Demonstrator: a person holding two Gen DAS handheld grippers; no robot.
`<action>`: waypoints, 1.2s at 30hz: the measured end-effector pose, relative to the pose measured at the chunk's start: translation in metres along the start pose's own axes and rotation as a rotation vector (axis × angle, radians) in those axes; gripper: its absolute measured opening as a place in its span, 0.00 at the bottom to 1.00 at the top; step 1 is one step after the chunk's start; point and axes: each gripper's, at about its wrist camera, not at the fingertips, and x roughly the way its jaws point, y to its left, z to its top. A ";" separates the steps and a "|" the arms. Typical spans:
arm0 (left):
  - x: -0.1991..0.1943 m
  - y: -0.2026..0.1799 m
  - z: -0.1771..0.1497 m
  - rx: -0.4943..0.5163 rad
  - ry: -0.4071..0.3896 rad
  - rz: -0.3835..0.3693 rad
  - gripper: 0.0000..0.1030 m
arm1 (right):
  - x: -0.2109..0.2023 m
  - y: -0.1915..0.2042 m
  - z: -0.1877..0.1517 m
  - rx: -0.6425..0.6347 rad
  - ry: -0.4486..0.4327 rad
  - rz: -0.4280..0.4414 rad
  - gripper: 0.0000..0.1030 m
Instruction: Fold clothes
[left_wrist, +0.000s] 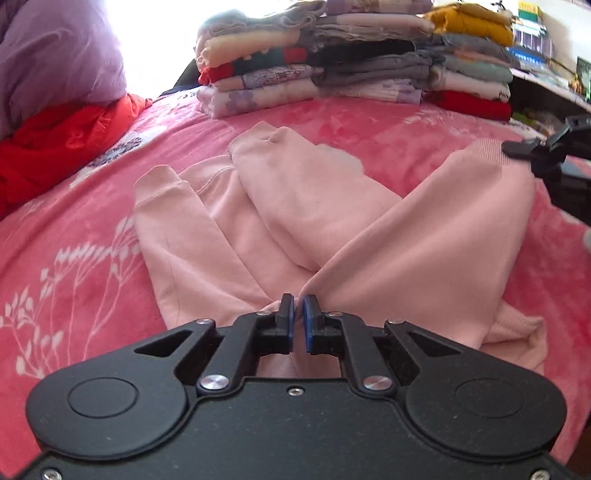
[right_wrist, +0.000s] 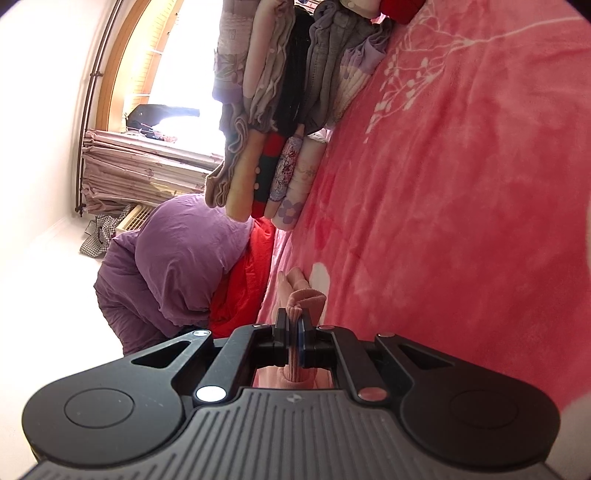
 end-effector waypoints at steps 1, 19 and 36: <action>0.000 0.000 0.001 0.000 0.004 0.001 0.06 | -0.002 0.000 -0.001 -0.002 0.000 -0.006 0.06; -0.092 -0.001 -0.046 0.050 -0.102 -0.232 0.45 | 0.028 0.061 -0.003 0.010 0.020 -0.058 0.06; -0.085 0.024 -0.055 -0.129 -0.099 -0.291 0.23 | 0.147 0.178 -0.031 -0.180 0.120 -0.086 0.06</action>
